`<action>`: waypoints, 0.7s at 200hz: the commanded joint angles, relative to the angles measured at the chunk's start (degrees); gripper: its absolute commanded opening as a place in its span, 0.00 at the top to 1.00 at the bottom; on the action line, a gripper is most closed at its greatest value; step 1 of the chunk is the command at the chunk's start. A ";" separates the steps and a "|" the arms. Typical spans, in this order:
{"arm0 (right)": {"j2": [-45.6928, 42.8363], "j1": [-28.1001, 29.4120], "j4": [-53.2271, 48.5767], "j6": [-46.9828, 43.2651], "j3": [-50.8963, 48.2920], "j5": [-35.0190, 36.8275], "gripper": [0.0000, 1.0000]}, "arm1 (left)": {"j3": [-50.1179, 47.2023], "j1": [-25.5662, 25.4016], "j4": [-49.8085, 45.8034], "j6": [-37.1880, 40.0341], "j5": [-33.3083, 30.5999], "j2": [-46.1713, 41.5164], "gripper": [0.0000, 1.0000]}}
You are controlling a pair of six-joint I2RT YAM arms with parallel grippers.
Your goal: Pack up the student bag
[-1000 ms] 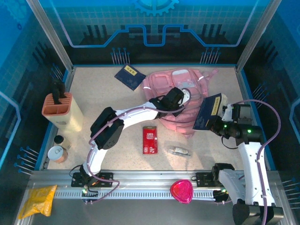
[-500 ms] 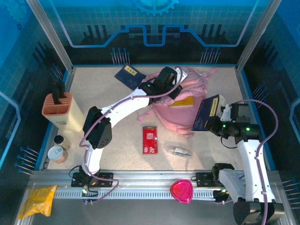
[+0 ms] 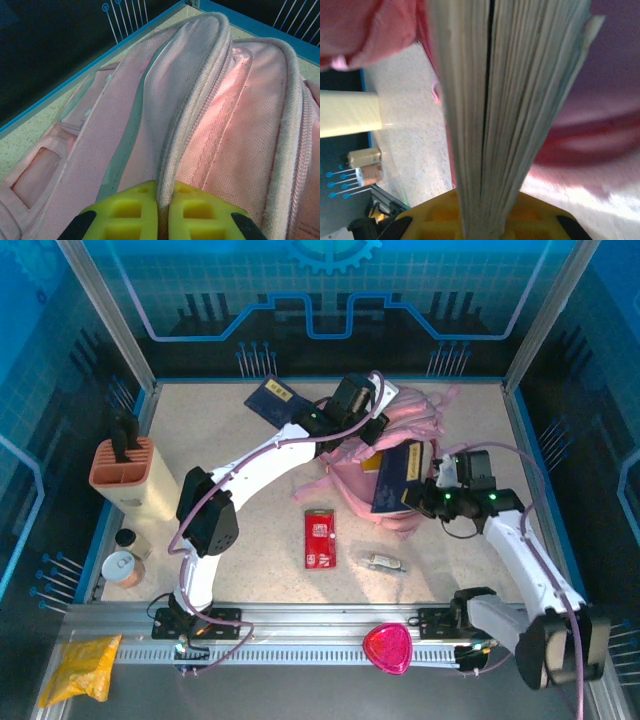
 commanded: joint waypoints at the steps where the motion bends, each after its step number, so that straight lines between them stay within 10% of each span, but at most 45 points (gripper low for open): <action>1: 5.10 0.31 18.46 3.07 -1.82 -4.11 1.00 | 0.81 0.04 6.71 -0.89 2.27 -4.30 1.00; 84: 26.03 -2.55 31.56 3.03 2.97 -4.11 0.90 | 0.27 0.35 6.74 -0.94 2.77 -4.45 1.00; 140: 22.55 -4.54 19.55 -0.41 3.71 4.81 0.41 | -0.52 0.64 7.48 -1.42 2.97 -4.54 1.00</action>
